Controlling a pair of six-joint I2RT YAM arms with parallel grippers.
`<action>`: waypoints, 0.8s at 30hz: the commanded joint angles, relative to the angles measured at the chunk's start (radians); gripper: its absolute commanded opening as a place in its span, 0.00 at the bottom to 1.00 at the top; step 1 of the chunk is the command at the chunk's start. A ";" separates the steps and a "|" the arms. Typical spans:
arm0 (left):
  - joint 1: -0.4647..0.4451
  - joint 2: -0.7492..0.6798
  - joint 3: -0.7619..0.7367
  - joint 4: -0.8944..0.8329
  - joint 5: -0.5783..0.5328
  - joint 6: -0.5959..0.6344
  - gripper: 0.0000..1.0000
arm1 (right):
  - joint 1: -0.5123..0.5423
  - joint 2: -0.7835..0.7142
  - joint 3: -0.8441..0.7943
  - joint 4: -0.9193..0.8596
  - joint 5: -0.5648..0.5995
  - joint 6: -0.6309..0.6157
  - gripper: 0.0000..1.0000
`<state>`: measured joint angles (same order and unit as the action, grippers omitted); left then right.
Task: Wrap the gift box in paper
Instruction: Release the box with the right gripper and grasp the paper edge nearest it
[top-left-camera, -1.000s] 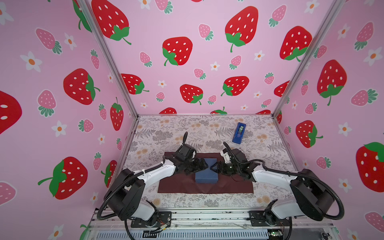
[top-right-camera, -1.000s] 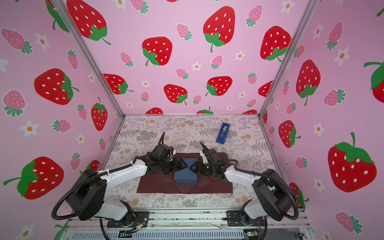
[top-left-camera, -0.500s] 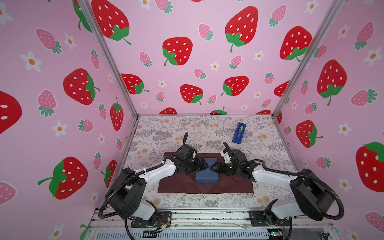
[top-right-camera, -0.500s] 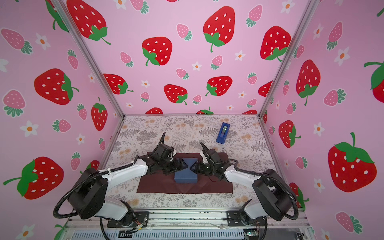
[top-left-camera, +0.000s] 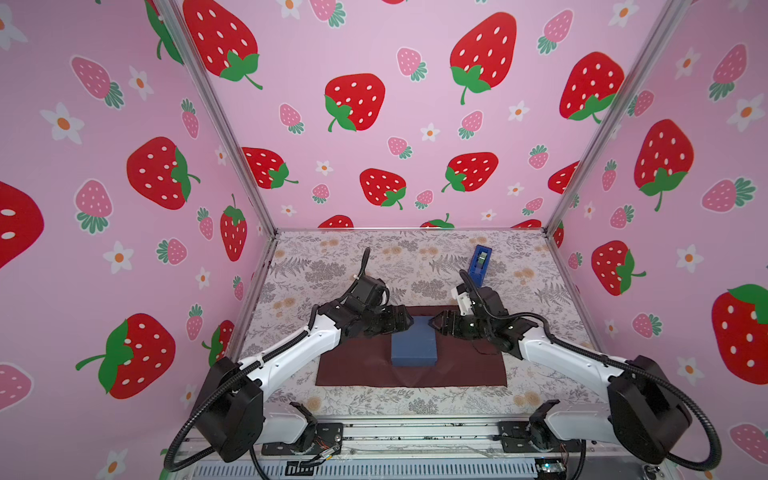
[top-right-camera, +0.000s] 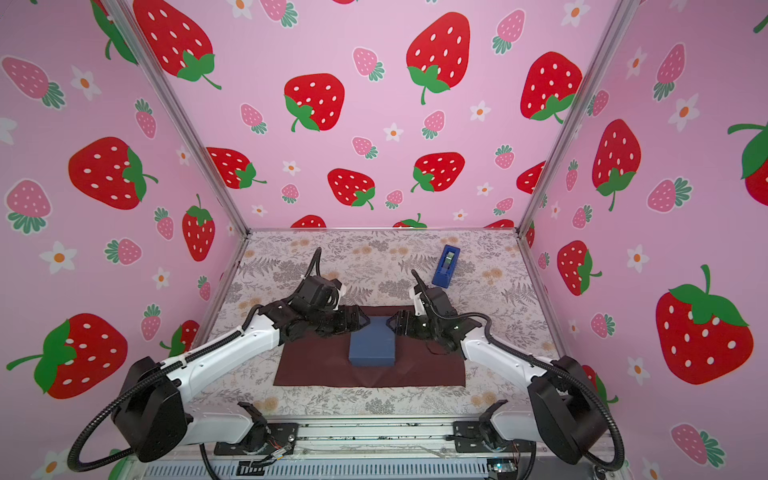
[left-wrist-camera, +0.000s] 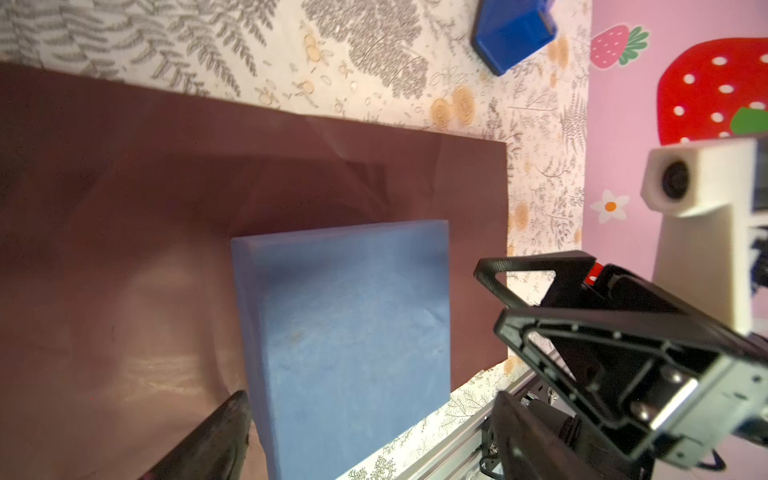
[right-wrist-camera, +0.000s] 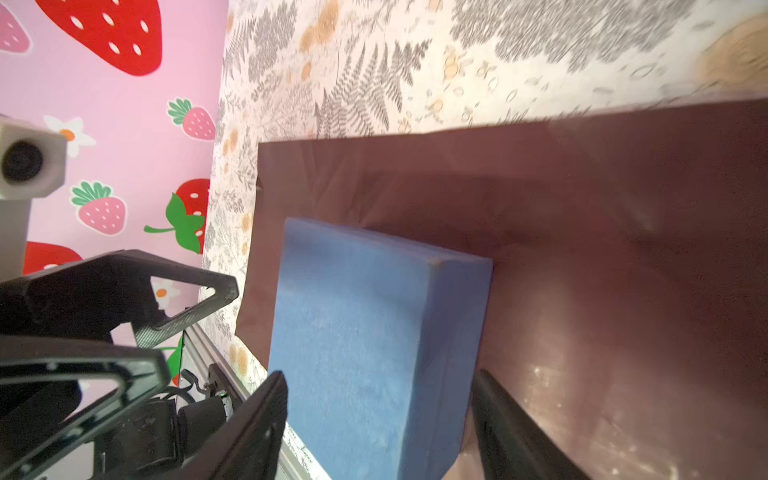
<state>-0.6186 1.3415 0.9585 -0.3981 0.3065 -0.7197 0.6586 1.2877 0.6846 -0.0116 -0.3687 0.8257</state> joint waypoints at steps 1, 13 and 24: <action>-0.018 0.008 0.062 -0.045 0.028 0.006 0.84 | -0.087 -0.032 -0.002 -0.077 -0.026 -0.059 0.72; -0.113 0.149 0.100 -0.038 0.032 -0.046 0.49 | -0.460 -0.086 -0.112 -0.126 -0.160 -0.174 0.71; -0.112 0.185 0.035 -0.034 0.008 -0.051 0.46 | -0.617 -0.062 -0.192 -0.173 -0.094 -0.235 0.72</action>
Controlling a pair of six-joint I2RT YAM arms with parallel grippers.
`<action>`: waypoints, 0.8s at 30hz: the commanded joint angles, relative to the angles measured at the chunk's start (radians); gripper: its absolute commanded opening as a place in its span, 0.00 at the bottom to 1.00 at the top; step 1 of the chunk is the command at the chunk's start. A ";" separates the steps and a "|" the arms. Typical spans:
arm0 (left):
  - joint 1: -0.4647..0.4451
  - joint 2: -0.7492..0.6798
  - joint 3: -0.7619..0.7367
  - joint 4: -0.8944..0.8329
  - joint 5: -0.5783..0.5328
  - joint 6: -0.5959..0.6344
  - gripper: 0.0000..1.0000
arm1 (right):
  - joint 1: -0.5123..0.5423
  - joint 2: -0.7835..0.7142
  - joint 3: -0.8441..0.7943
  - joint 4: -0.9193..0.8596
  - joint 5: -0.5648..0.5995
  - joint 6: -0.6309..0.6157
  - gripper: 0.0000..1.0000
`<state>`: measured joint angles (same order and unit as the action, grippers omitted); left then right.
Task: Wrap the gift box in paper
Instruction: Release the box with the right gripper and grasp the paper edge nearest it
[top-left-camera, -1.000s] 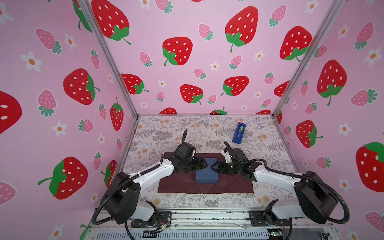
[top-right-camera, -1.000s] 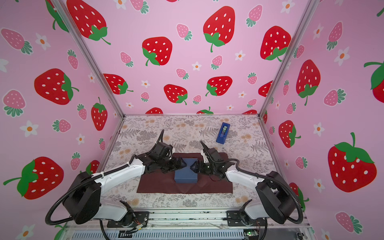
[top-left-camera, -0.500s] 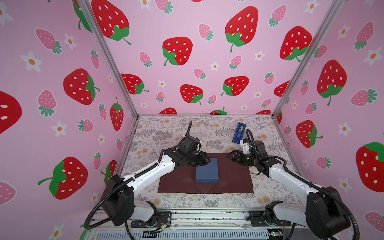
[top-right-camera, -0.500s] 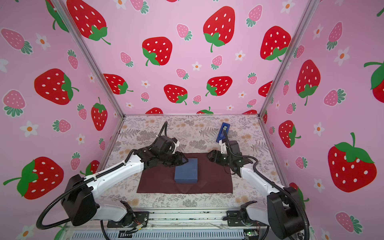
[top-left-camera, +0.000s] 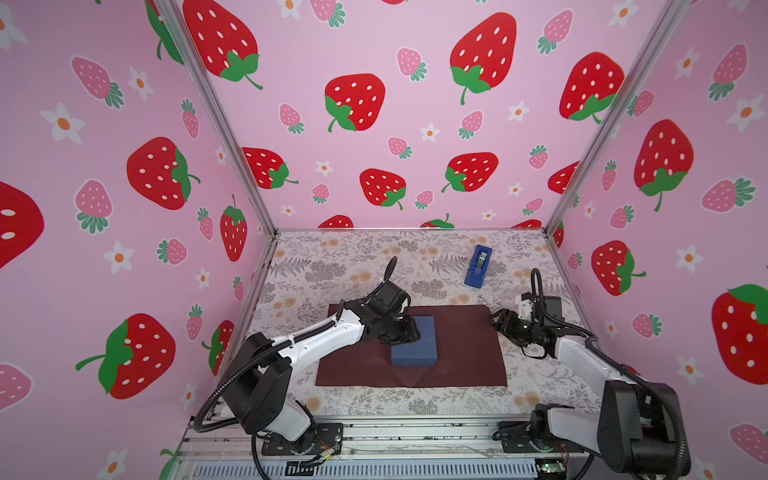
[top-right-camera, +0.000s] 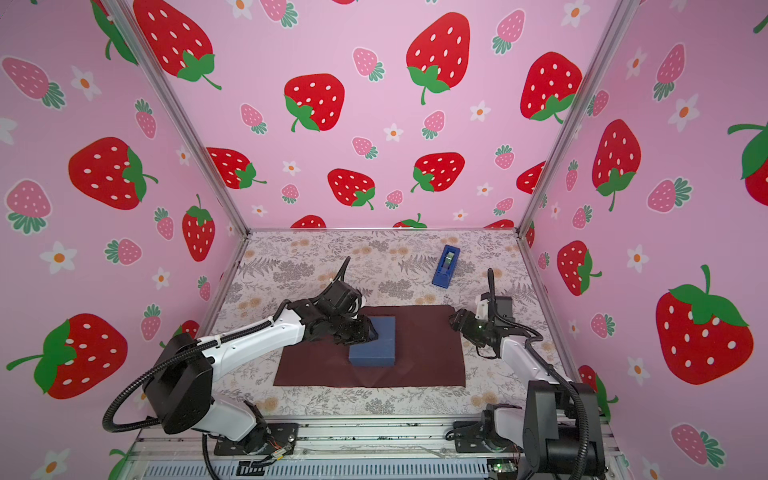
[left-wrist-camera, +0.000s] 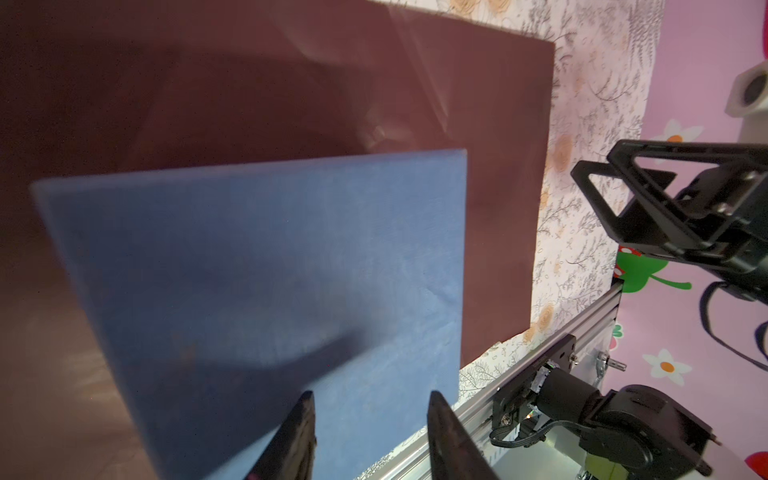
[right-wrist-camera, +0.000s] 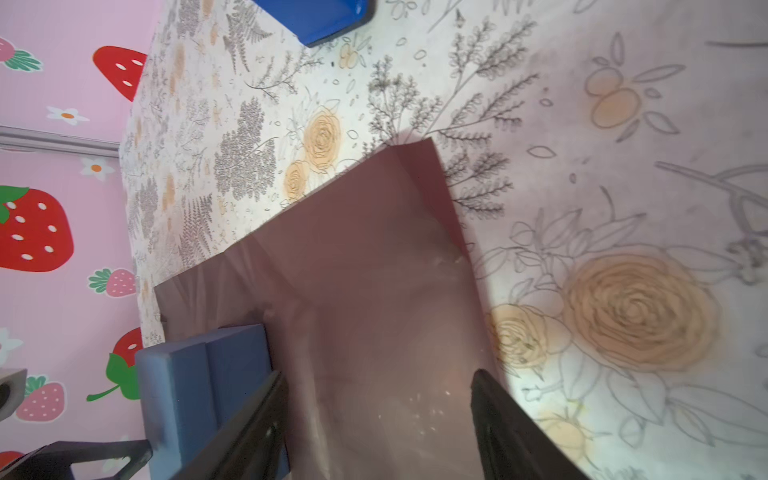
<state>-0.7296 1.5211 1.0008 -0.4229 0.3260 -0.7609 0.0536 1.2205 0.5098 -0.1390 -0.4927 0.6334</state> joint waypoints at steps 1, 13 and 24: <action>-0.001 0.007 -0.011 -0.008 -0.012 -0.009 0.46 | -0.012 0.010 -0.023 -0.055 0.039 -0.046 0.72; -0.001 -0.002 -0.029 -0.017 -0.025 -0.014 0.46 | -0.011 -0.095 -0.143 -0.093 -0.061 -0.060 0.71; -0.003 -0.009 -0.047 -0.008 -0.024 -0.022 0.45 | -0.006 -0.246 -0.171 -0.131 -0.126 -0.053 0.68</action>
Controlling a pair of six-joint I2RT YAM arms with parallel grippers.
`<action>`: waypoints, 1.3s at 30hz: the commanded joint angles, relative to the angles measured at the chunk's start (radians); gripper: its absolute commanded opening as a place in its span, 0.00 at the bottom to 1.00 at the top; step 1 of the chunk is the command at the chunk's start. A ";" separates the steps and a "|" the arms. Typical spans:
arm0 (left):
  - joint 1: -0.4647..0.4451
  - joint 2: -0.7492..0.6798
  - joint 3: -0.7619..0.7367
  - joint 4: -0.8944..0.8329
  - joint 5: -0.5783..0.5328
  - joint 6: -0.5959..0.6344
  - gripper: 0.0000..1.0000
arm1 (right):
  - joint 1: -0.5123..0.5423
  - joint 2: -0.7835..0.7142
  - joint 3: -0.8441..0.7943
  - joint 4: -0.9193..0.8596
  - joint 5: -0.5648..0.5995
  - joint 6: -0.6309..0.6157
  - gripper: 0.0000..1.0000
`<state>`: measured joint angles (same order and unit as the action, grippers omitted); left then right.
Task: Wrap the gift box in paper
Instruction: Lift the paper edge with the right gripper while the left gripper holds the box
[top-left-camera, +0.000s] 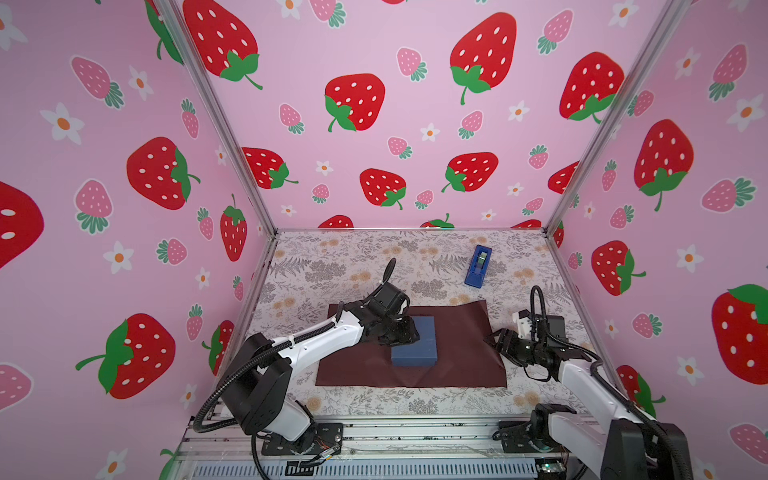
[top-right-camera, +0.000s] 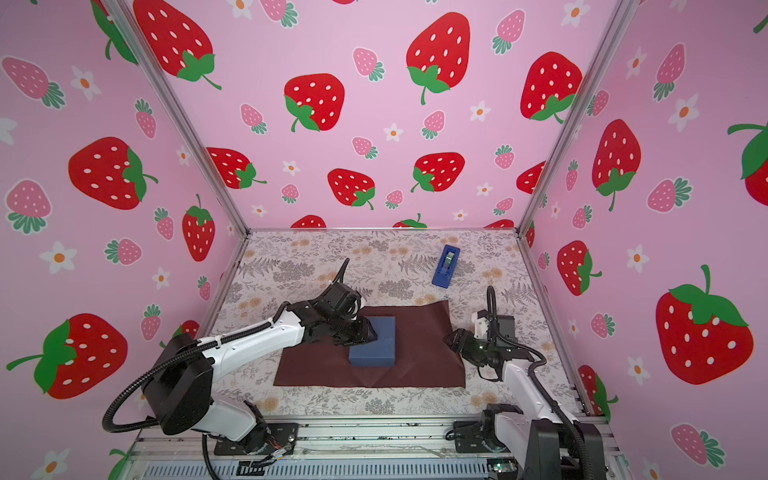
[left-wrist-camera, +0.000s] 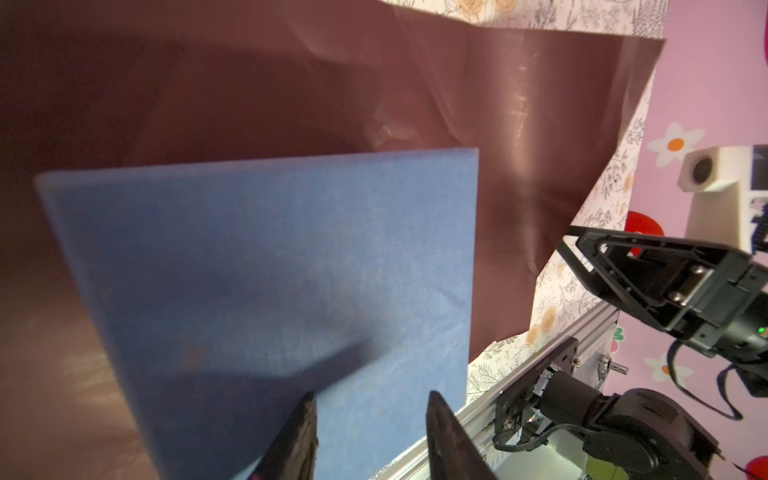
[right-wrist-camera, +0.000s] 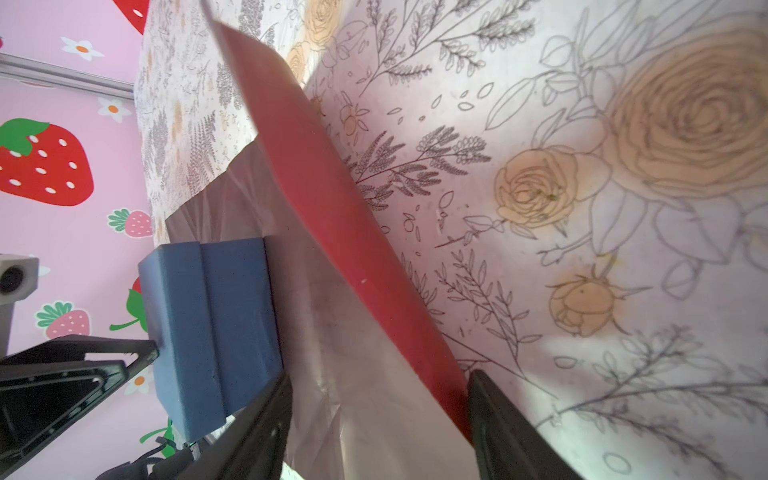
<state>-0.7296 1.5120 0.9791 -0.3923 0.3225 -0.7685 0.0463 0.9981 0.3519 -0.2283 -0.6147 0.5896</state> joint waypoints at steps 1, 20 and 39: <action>-0.002 -0.001 -0.027 -0.038 -0.020 -0.014 0.45 | 0.000 -0.027 -0.011 -0.053 0.039 -0.013 0.68; -0.007 0.025 -0.018 -0.027 -0.017 -0.015 0.45 | 0.032 0.165 0.004 0.096 0.097 -0.050 0.56; -0.010 -0.003 0.046 -0.115 -0.042 0.004 0.44 | 0.253 -0.079 0.084 -0.204 0.349 0.096 0.33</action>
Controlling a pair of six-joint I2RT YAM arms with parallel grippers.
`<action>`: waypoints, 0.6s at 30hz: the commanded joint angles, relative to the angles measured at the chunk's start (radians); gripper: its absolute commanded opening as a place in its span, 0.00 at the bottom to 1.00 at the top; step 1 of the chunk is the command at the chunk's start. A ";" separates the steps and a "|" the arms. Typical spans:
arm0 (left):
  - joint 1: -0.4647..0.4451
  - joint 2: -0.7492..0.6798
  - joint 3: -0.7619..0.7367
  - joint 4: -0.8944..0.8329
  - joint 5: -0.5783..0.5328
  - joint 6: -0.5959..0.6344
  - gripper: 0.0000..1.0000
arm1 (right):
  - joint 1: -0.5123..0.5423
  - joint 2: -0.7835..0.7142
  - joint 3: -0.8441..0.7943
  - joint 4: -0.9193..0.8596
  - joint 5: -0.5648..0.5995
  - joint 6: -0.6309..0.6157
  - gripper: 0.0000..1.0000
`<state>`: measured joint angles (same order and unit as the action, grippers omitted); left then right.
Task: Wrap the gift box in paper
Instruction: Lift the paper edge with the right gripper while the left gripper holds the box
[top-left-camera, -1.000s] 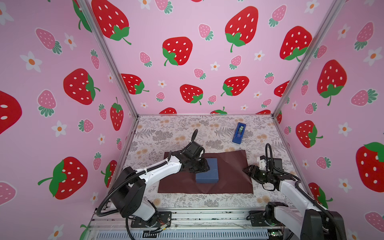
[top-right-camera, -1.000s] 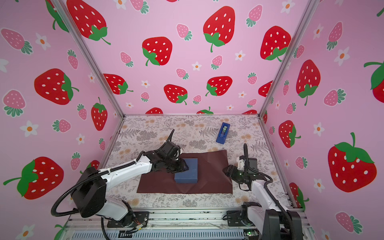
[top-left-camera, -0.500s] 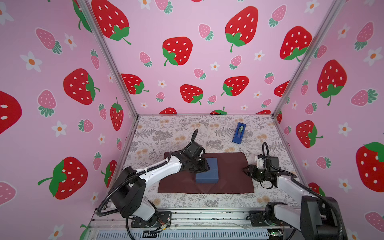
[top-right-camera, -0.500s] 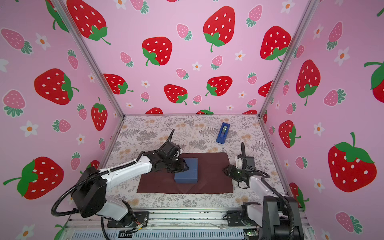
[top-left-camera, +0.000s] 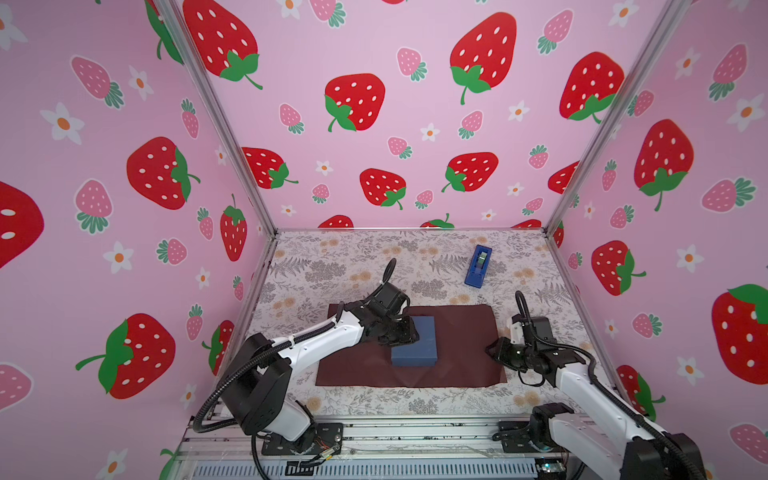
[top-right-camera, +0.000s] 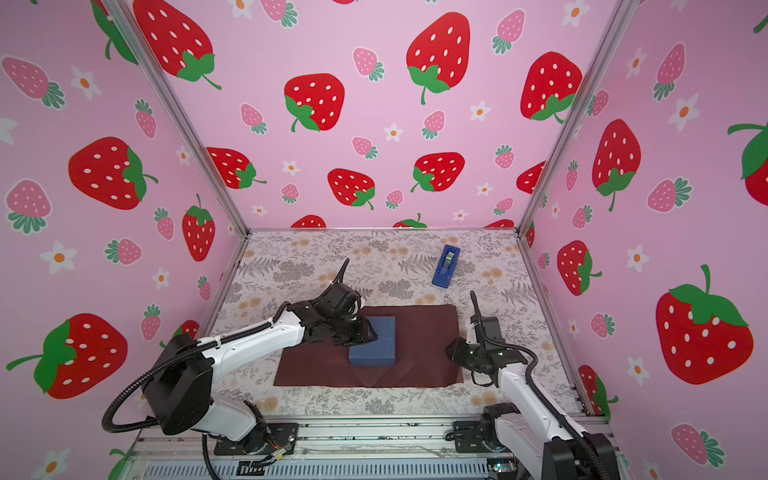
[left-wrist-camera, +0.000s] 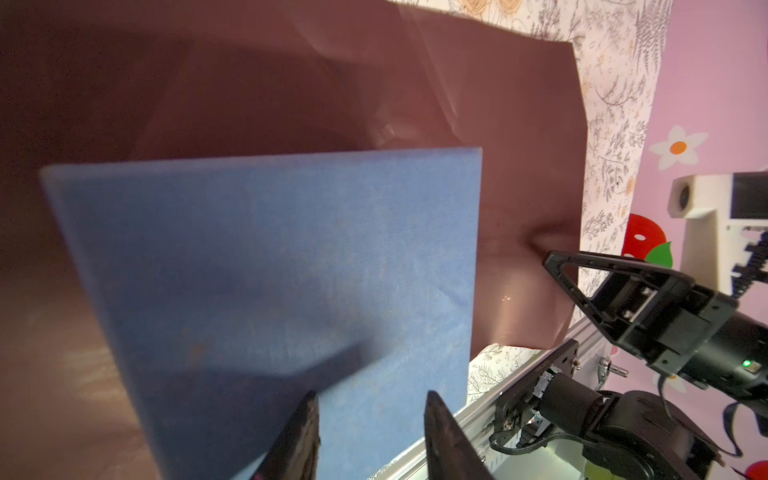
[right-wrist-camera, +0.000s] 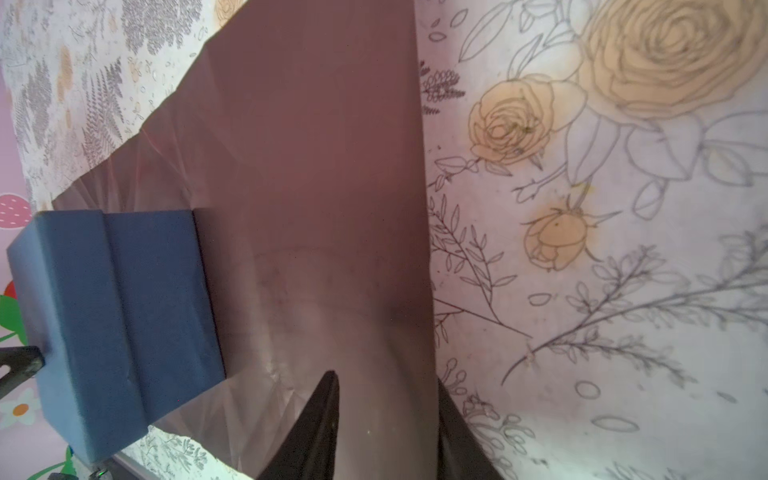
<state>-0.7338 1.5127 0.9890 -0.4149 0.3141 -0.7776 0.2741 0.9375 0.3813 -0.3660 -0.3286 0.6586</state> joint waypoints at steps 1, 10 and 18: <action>-0.008 -0.008 0.044 -0.101 -0.039 0.016 0.44 | 0.037 -0.019 0.068 -0.079 0.074 0.029 0.32; -0.012 -0.039 0.147 -0.142 -0.033 0.007 0.45 | 0.146 -0.033 0.198 -0.179 0.150 0.027 0.07; -0.027 0.003 0.262 -0.150 -0.002 -0.037 0.48 | 0.370 0.022 0.266 -0.115 0.212 0.134 0.02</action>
<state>-0.7502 1.4990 1.1839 -0.5373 0.2993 -0.7891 0.5724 0.9421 0.6121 -0.4911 -0.1680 0.7307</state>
